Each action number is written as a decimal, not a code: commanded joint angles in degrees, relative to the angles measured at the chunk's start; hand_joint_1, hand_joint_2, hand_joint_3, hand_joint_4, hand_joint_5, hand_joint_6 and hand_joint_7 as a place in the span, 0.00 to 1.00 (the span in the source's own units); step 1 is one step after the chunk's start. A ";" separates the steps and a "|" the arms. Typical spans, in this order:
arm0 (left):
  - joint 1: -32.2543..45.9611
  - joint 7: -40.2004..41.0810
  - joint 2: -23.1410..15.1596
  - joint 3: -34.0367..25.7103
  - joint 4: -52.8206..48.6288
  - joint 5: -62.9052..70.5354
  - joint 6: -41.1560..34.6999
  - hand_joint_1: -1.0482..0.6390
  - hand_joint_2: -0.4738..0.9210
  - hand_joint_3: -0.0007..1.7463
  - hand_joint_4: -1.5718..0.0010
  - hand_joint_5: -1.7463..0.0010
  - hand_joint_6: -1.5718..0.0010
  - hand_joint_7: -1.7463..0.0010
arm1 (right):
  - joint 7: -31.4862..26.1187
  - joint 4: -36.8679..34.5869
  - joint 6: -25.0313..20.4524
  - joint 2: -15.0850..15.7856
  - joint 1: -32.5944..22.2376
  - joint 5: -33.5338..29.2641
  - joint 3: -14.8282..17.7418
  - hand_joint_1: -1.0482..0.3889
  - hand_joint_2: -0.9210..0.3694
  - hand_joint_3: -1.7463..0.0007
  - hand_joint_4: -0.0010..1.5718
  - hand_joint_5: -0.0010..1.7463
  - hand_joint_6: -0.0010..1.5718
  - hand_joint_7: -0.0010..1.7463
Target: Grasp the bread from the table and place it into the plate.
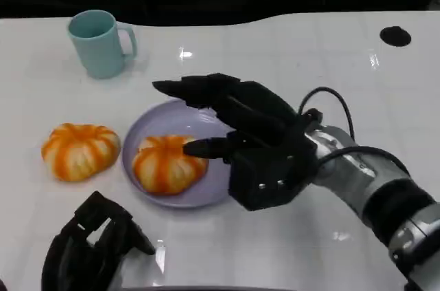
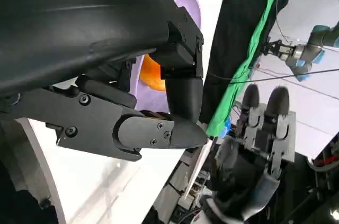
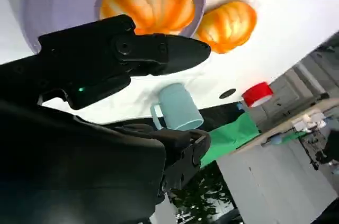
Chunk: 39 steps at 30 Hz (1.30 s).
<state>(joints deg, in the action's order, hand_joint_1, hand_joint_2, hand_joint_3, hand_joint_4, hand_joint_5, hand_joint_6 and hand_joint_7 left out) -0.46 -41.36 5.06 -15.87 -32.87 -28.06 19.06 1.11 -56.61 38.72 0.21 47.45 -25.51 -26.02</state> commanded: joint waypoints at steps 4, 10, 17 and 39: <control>-0.34 0.62 0.18 -0.28 -0.24 -0.25 0.44 0.29 1.00 0.14 0.60 0.00 0.67 0.14 | 20.78 9.72 -0.19 1.44 -9.58 22.36 10.78 0.24 0.00 0.79 0.24 0.18 0.25 0.05; -1.21 -0.69 0.34 -0.48 -1.75 -0.45 1.49 0.28 1.00 0.14 0.61 0.00 0.68 0.13 | 37.35 13.37 -2.12 1.78 -16.04 38.49 18.19 0.33 0.00 0.83 0.27 0.48 0.41 0.08; -0.90 1.05 0.30 0.11 -0.93 0.65 1.15 0.27 1.00 0.13 0.60 0.00 0.68 0.13 | 47.59 18.89 -14.34 1.14 -23.01 51.57 26.07 0.37 0.00 0.82 0.22 0.78 0.41 0.31; -1.37 -0.25 -0.74 -0.51 -1.44 -0.40 0.19 0.28 1.00 0.14 0.61 0.00 0.69 0.12 | 49.25 31.92 -37.33 4.85 -40.29 57.60 35.64 0.37 0.00 0.80 0.48 1.00 0.35 1.00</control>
<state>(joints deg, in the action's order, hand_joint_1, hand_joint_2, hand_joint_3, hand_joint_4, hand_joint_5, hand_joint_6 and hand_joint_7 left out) -1.56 -41.37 5.72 -15.86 -33.95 -28.05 19.50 50.37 -25.71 2.80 3.69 7.47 31.19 8.50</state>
